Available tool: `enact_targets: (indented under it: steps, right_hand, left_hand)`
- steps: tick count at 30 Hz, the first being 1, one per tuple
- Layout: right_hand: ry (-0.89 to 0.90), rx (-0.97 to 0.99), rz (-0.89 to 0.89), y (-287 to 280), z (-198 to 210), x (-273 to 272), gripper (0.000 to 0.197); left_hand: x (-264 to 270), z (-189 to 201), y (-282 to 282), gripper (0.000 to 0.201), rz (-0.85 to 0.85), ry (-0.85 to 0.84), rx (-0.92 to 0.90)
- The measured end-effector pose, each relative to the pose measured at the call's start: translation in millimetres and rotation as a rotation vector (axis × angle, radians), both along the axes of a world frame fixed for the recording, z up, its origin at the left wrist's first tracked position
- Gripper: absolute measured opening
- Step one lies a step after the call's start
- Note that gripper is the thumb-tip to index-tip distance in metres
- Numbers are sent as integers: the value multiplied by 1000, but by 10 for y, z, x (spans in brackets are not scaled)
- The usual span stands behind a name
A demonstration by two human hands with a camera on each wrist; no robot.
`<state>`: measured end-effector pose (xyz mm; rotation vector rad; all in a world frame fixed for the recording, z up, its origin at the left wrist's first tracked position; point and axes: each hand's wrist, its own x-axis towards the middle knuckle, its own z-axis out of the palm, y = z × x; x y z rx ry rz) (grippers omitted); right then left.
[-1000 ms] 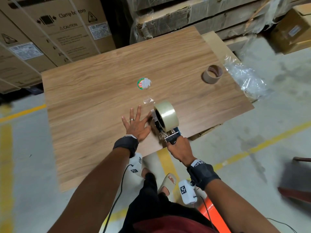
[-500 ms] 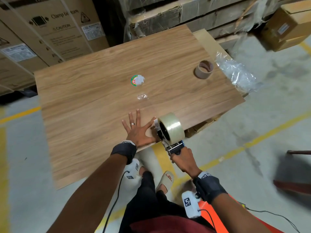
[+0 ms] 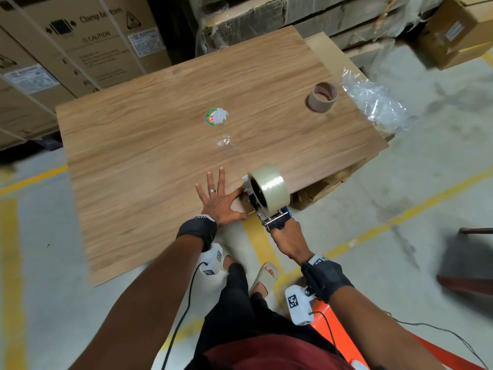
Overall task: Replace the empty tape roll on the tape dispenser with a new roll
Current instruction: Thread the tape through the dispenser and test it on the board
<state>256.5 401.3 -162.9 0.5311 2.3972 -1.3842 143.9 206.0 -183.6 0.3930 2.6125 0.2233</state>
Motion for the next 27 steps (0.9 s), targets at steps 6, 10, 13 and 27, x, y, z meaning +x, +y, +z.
enact_targets:
  steps: [6, 10, 13, 27]
  right_hand:
    - [-55, 7, -10, 28, 140, 199, 11]
    - [-97, 41, -14, 87, 127, 362, 17]
    - [-120, 64, -21, 113, 122, 477, 22]
    - [-150, 33, -30, 65, 295, 420, 26]
  left_hand:
    - [5, 38, 4, 103, 15, -13, 18]
    - [5, 49, -20, 105, 22, -30, 62]
    - [8, 66, -30, 106, 39, -43, 96]
    - [17, 96, -11, 108, 64, -61, 110]
